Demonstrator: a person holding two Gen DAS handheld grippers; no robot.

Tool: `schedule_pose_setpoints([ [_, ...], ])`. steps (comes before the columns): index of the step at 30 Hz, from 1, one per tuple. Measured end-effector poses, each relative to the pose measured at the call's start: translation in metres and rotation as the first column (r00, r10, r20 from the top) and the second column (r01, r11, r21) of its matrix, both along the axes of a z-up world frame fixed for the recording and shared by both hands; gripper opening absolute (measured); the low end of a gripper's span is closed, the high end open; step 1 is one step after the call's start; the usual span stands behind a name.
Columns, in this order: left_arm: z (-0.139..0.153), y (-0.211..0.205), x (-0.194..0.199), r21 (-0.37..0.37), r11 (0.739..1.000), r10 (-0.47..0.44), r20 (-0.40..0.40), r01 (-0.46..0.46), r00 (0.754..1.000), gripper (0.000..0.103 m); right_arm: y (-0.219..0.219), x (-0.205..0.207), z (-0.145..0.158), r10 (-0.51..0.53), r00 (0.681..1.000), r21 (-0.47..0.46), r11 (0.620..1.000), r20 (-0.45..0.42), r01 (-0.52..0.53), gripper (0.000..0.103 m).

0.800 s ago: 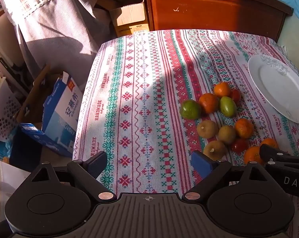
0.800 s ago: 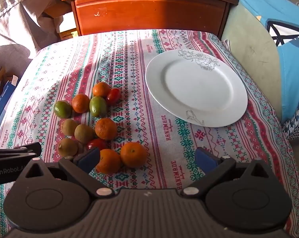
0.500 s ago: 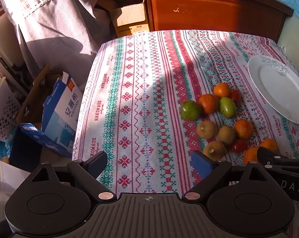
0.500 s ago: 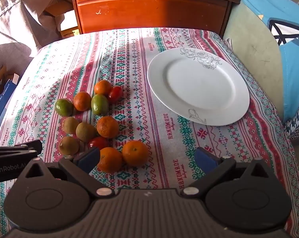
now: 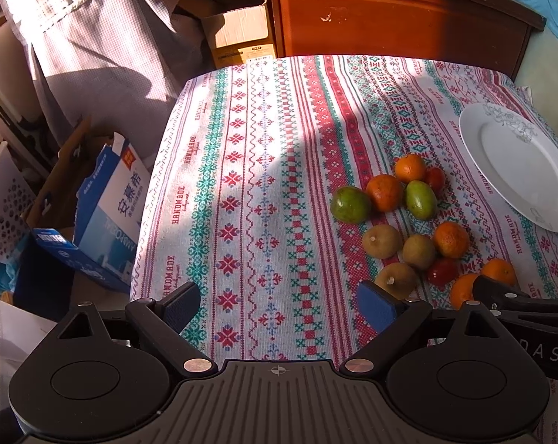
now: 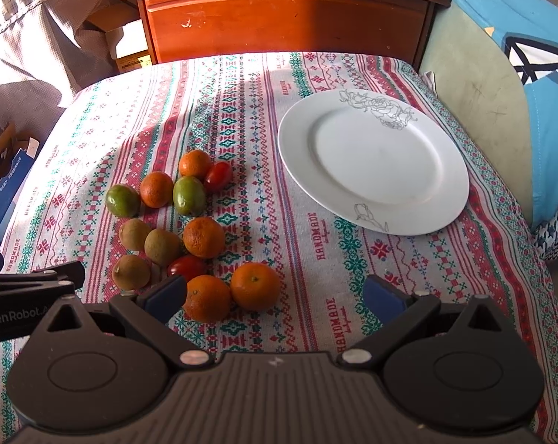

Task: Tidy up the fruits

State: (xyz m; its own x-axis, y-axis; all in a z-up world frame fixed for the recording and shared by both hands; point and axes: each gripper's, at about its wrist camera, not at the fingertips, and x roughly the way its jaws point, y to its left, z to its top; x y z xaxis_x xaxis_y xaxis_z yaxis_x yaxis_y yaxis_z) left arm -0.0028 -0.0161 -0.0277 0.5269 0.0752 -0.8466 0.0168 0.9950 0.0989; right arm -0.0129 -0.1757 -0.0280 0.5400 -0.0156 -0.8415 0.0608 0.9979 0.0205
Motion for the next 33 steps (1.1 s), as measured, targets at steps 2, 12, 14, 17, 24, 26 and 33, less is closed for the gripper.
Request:
schedule_pose_setpoints([
  [2,0.001,0.0,0.0,-0.003,1.0,0.0,0.004,0.0,1.0,0.093,-0.002,-0.001,0.0,-0.002,1.0,-0.001,1.0,0.003,0.002,0.101],
  [12,0.001,0.015,-0.001,-0.034,0.999,-0.003,0.012,0.003,1.0,0.093,-0.022,-0.013,0.004,0.045,0.998,0.088,0.995,0.049,-0.049,0.1],
  [14,0.001,0.02,-0.001,-0.056,0.998,-0.007,0.009,0.007,1.0,0.093,-0.026,-0.017,0.004,0.07,0.996,0.1,0.992,0.062,-0.076,0.097],
  [17,0.003,0.027,-0.003,-0.088,0.996,-0.015,0.015,0.016,1.0,0.093,-0.032,-0.023,0.001,0.096,0.993,0.133,0.986,0.063,-0.104,0.094],
  [24,0.005,0.044,-0.006,-0.113,0.993,-0.026,0.041,0.03,0.999,0.093,-0.043,-0.033,-0.01,0.127,0.991,0.221,0.966,0.052,-0.136,0.081],
  [26,0.003,0.044,-0.006,-0.127,0.991,-0.028,0.03,0.032,0.999,0.093,-0.043,-0.034,-0.012,0.139,0.989,0.222,0.964,0.057,-0.148,0.076],
  [33,-0.004,0.03,-0.009,-0.148,0.984,-0.097,0.028,0.1,0.995,0.093,-0.041,-0.034,-0.017,0.164,0.981,0.212,0.96,0.1,-0.182,0.061],
])
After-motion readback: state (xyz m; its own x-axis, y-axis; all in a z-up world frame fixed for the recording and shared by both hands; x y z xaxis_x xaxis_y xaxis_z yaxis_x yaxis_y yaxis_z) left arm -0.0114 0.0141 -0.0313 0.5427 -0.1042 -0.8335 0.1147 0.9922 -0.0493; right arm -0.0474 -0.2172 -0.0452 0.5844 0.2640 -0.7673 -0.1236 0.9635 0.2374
